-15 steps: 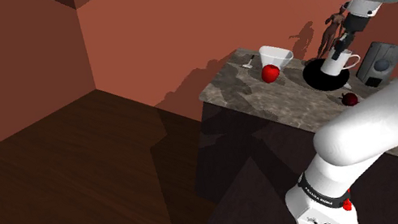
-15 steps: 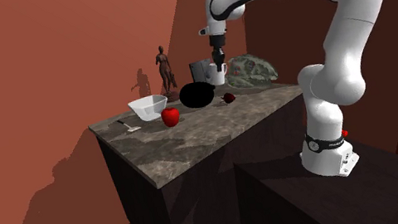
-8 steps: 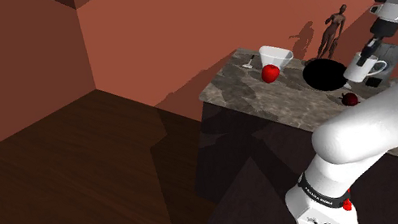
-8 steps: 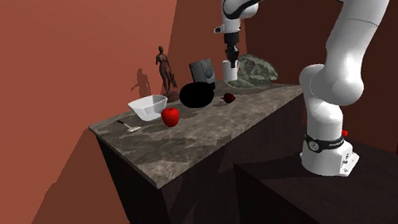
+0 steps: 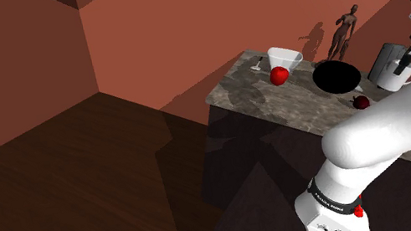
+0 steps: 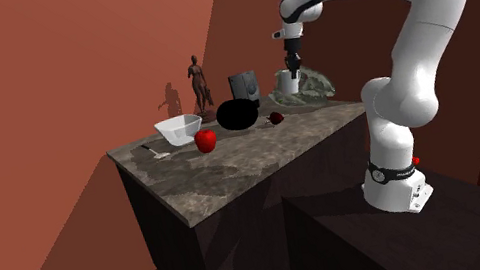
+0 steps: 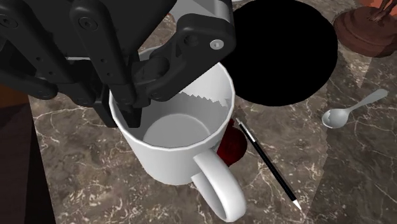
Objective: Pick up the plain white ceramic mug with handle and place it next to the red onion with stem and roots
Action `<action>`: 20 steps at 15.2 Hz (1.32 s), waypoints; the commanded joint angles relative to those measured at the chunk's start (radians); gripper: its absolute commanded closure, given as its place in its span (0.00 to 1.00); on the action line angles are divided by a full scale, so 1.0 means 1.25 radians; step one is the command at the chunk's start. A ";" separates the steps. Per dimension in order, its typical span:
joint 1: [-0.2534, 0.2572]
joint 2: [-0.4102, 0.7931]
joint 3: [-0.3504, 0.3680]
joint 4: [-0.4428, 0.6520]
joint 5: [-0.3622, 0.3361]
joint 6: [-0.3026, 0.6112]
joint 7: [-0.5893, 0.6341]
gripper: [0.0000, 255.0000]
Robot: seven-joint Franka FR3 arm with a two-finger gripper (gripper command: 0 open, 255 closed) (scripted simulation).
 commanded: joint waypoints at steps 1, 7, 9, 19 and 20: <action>-0.004 -0.003 -0.006 -0.018 -0.005 0.016 -0.004 1.00; 0.001 0.006 -0.031 -0.073 -0.008 0.081 -0.008 1.00; 0.004 0.011 -0.041 -0.090 -0.007 0.103 -0.010 1.00; 0.035 0.052 -0.109 -0.166 0.007 0.217 -0.031 1.00; 0.041 0.058 -0.118 -0.173 0.011 0.228 -0.034 1.00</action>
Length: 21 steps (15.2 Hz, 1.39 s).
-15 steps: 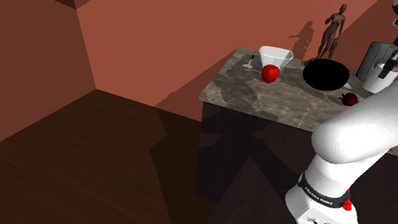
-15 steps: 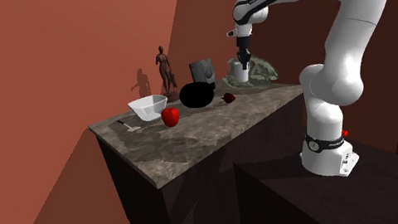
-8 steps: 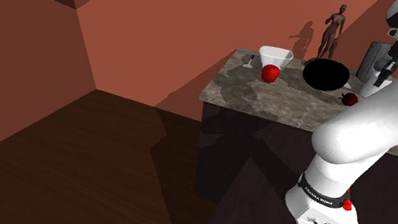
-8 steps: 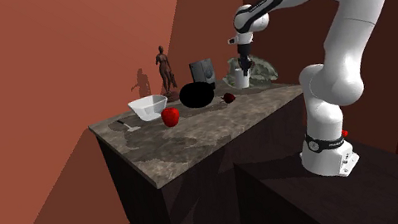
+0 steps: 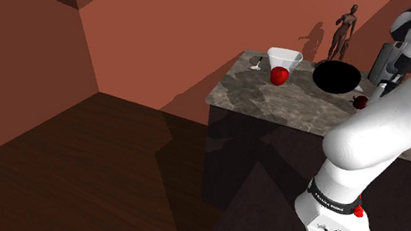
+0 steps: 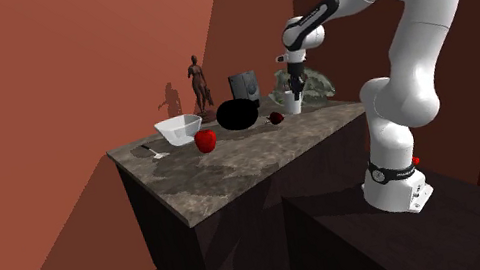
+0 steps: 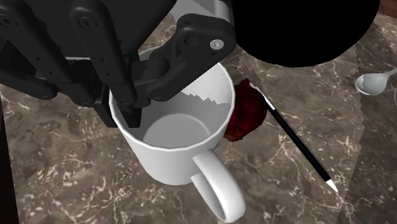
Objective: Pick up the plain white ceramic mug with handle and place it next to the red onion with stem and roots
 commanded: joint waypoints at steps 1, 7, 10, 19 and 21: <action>0.015 0.016 -0.022 -0.012 0.010 0.026 -0.008 1.00; 0.063 0.062 -0.090 -0.049 0.043 0.099 -0.038 1.00; 0.091 0.084 -0.124 -0.061 0.063 0.127 -0.054 1.00; 0.091 0.084 -0.125 -0.061 0.063 0.127 -0.054 0.00; 0.091 0.084 -0.125 -0.061 0.063 0.127 -0.054 0.00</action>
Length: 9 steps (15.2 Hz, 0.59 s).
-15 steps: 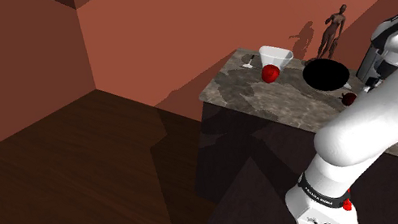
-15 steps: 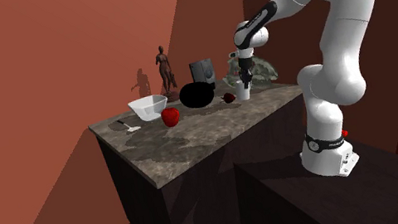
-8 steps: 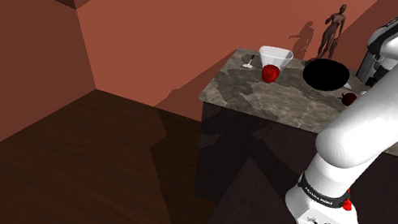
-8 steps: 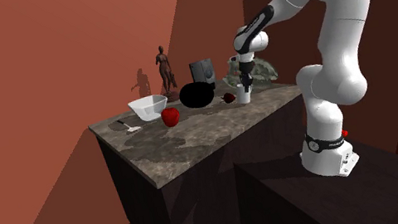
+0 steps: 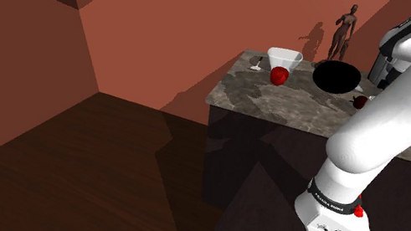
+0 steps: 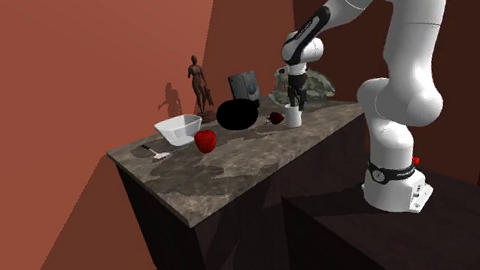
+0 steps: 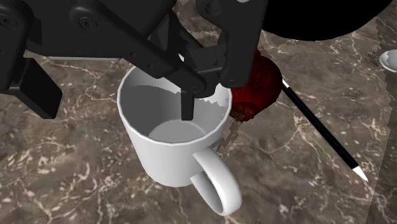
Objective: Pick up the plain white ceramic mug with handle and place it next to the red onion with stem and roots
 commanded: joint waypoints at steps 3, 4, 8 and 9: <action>-0.058 -0.046 0.071 0.027 -0.039 -0.062 0.030 0.00; -0.077 -0.065 0.098 0.042 -0.052 -0.092 0.041 0.00; -0.090 -0.079 0.116 0.055 -0.061 -0.116 0.048 0.00; -0.090 -0.079 0.116 0.055 -0.061 -0.116 0.048 0.00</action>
